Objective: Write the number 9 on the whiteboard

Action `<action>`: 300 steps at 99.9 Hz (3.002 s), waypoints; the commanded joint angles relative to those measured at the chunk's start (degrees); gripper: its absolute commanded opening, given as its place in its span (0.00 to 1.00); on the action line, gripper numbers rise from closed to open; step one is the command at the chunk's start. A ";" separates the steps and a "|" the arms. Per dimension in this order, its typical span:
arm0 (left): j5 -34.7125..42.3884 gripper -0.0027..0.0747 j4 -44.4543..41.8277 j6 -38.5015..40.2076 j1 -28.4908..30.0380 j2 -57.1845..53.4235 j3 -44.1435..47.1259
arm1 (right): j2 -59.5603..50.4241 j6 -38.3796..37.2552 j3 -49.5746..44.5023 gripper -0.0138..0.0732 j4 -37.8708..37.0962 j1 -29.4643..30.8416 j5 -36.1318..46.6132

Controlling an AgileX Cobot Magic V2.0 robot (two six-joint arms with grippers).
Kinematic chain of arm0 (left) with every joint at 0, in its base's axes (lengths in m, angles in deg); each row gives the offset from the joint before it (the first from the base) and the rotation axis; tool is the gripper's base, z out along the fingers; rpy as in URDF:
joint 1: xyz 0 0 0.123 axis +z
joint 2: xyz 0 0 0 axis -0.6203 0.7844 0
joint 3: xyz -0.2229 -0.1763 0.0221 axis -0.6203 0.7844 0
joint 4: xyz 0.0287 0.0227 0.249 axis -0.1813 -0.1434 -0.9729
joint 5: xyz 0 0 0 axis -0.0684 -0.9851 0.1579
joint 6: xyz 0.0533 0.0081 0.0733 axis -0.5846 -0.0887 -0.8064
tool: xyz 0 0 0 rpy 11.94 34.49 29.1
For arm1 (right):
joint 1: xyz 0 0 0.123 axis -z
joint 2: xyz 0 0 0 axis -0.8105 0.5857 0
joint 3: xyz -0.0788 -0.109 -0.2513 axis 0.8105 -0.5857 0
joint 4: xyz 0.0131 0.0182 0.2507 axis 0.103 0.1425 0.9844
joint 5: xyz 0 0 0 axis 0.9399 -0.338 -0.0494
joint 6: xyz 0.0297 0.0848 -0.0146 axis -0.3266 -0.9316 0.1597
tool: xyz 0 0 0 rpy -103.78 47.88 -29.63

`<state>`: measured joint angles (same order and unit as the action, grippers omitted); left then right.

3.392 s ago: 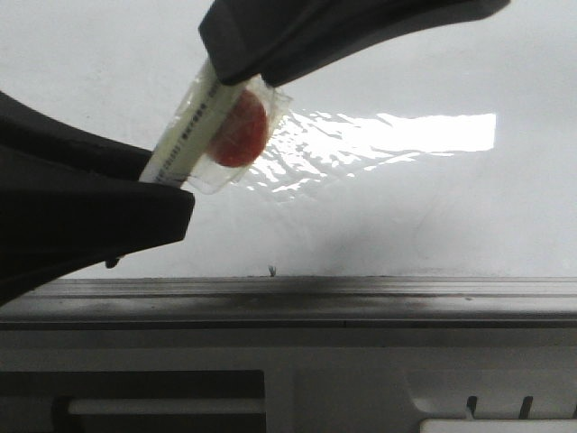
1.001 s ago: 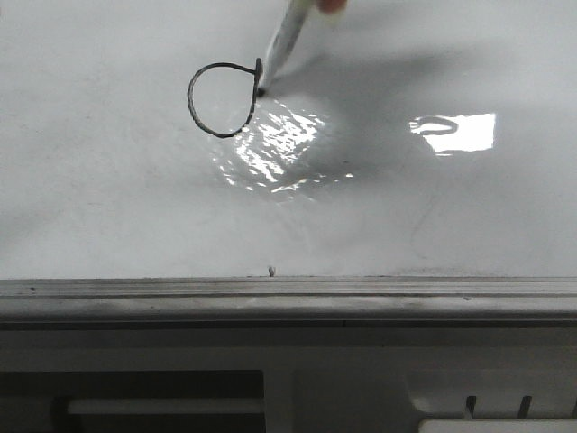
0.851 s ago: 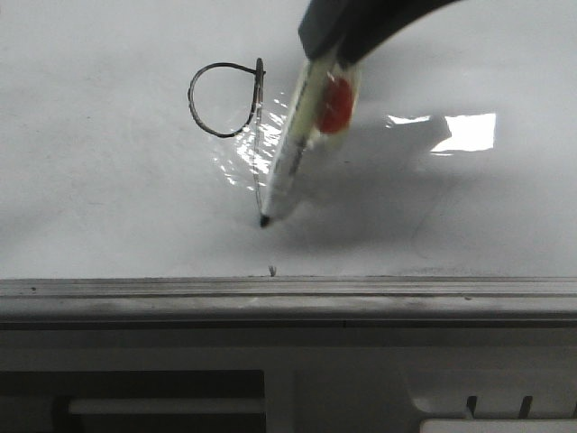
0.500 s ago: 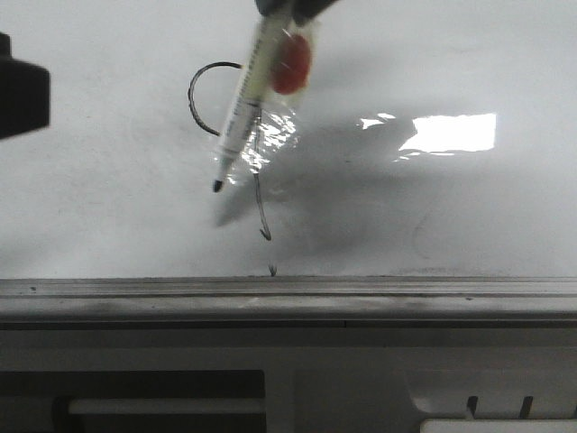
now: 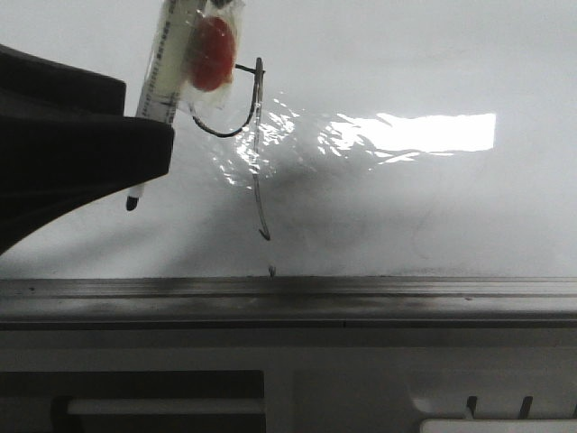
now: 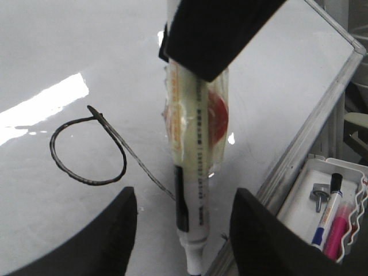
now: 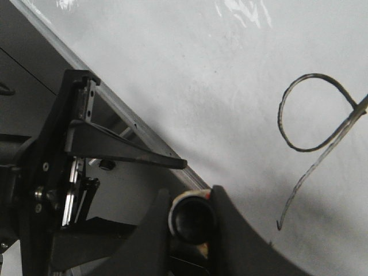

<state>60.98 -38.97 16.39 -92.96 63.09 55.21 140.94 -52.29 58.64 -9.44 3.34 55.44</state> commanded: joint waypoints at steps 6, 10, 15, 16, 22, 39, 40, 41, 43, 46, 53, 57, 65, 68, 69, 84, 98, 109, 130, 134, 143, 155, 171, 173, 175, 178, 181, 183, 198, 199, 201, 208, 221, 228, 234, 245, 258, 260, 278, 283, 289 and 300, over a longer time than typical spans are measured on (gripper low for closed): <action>8.81 0.45 -0.04 0.18 -0.47 1.28 -1.75 | -1.37 0.59 1.94 0.07 0.18 -0.02 3.87; 8.81 0.39 -0.04 0.18 -0.47 1.72 -1.75 | -1.37 0.59 1.94 0.07 0.18 -0.02 3.77; 8.81 0.29 -0.04 0.18 -0.47 2.08 -1.75 | -1.37 0.59 1.94 0.07 0.18 -0.02 3.64; 8.81 0.26 -0.04 0.31 -0.47 2.17 -1.75 | -1.37 0.59 1.94 0.07 0.18 -0.02 3.64; 8.81 0.13 -0.04 0.61 -0.47 2.23 -1.75 | -1.37 0.59 1.94 0.07 0.29 -0.02 3.38; 8.81 0.01 -0.04 0.70 -0.47 2.23 -1.75 | -1.37 0.59 1.94 0.07 0.57 -0.02 2.98; 8.81 0.01 -0.04 0.70 -0.47 2.23 -1.75 | -1.37 0.59 1.94 0.07 0.57 -0.02 2.98; 8.81 0.01 -0.04 0.70 -0.47 2.23 -1.75 | -1.37 0.59 1.94 0.07 0.57 -0.02 2.98; 8.81 0.01 -0.04 0.70 -0.47 2.23 -1.75 | -1.37 0.59 1.94 0.07 0.57 -0.02 2.98; 8.81 0.01 -0.04 0.70 -0.47 2.23 -1.75 | -1.37 0.59 1.94 0.07 0.57 -0.02 2.98; 8.81 0.01 -0.04 0.74 -0.47 2.23 -1.75 | -1.37 0.59 1.94 0.08 0.57 -0.02 2.98; 8.81 0.01 -0.04 0.74 -0.47 2.23 -1.75 | -1.37 0.59 1.94 0.11 0.57 -0.02 2.98; 8.81 0.01 -0.04 0.74 -0.47 2.23 -1.75 | -1.37 0.59 1.94 0.22 0.57 -0.02 2.98; 8.81 0.01 -0.04 0.74 -0.47 2.23 -1.75 | -1.37 0.59 1.94 0.27 0.57 -0.02 2.98; 8.81 0.01 -0.04 0.74 -0.47 2.23 -1.75 | -1.37 0.59 1.94 0.31 0.57 -0.02 2.98; 8.71 0.01 6.88 4.14 -0.47 2.23 -1.75 | -1.37 0.59 1.94 0.62 -0.01 -0.02 4.58; 6.17 0.01 20.22 6.83 -0.47 2.23 -1.75 | -1.37 0.59 1.94 0.67 -0.12 -0.02 5.15; 3.28 0.01 31.15 6.83 -0.47 2.23 -1.75 | -1.37 0.59 1.94 0.67 -0.12 -0.02 4.92; -4.08 0.01 40.04 6.83 -0.47 2.23 -2.22 | -1.37 0.59 1.94 0.67 -0.12 -0.02 4.81; -4.73 0.01 40.44 6.83 -0.47 2.23 -2.22 | -1.37 0.59 1.94 0.67 -0.12 -0.02 4.81; -4.89 0.01 41.14 6.83 -0.47 2.23 -2.22 | -1.37 0.59 1.94 0.67 -0.12 -0.02 4.81; -4.25 0.01 41.14 6.83 -0.47 2.23 -2.22 | -1.37 0.59 1.94 0.67 -0.12 -0.02 4.28; -4.25 0.01 41.14 6.83 -0.47 2.23 -2.22 | -1.37 0.59 1.94 0.67 -0.12 -0.02 2.04; -4.25 0.01 41.14 6.83 -0.47 2.23 -2.22 | -1.37 0.59 1.94 0.67 -0.12 -0.02 1.85; -4.25 0.01 41.14 6.83 -0.47 2.23 -2.22 | -1.37 0.59 1.94 0.67 -0.12 -0.02 1.70; -4.25 0.01 41.14 6.83 -0.47 2.23 -2.22 | -1.37 0.59 1.94 0.67 -0.12 -0.02 1.39; -4.25 0.01 41.14 6.83 -0.47 2.23 -2.22 | -1.37 0.59 1.94 0.67 -0.12 -0.02 1.11; -4.13 0.01 41.14 6.83 -0.47 2.23 -2.22 | -1.37 0.59 1.94 0.67 -0.12 -0.02 0.97; -3.49 0.16 37.60 6.83 -0.47 2.23 -2.22 | -1.37 0.59 1.94 0.67 0.18 -0.02 0.47; -3.49 0.17 37.31 6.83 -0.47 2.23 -2.22 | -1.37 0.59 1.94 0.67 0.18 -0.02 0.47; -3.15 0.21 36.42 6.83 -0.47 2.23 -2.22 | -1.37 0.59 1.94 0.67 0.18 -0.02 0.33; -2.44 0.36 33.72 6.83 -0.47 2.23 -2.22 | -1.37 0.59 1.94 0.67 0.18 -0.02 0.09; -0.65 0.62 32.48 8.36 -0.47 2.23 -2.22 | -1.37 0.59 1.94 0.67 0.18 -0.02 0.09; -0.24 0.68 32.30 9.48 -0.47 1.86 -2.22 | -1.37 0.59 1.94 0.67 0.18 -0.02 0.09; -0.03 0.68 32.03 9.58 -0.47 1.18 -2.22 | -1.37 0.59 1.84 0.67 0.18 -0.02 0.09; -0.03 0.68 30.88 9.58 -0.47 -0.67 -2.22 | -1.37 0.59 1.32 0.67 0.18 -0.02 0.09; -0.03 0.68 29.67 9.58 -0.47 -4.08 -2.22 | -1.37 0.59 -0.07 0.67 0.18 -0.02 0.20; -0.03 0.68 29.41 9.58 -0.47 -4.64 -2.22 | -1.37 0.59 -0.25 0.67 0.04 -0.02 0.38; -0.91 0.59 29.00 9.58 -0.47 -11.20 -2.22 | -2.39 0.59 -2.94 0.43 -1.83 -0.02 1.77; -1.66 0.49 29.00 9.58 -0.47 -13.46 -2.22 | -3.50 0.59 -4.27 0.31 -1.83 -0.04 3.41; -3.50 0.32 29.00 9.23 -0.47 -16.22 -2.22 | -4.81 0.59 -6.31 0.17 -1.83 -0.04 5.54; -8.28 0.01 28.46 8.93 -0.47 -22.23 -2.11 | -9.31 0.59 -11.79 0.08 -1.83 -0.04 12.24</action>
<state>52.90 -8.68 25.38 -93.16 44.95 54.45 136.38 -52.07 49.00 -10.53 3.34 59.28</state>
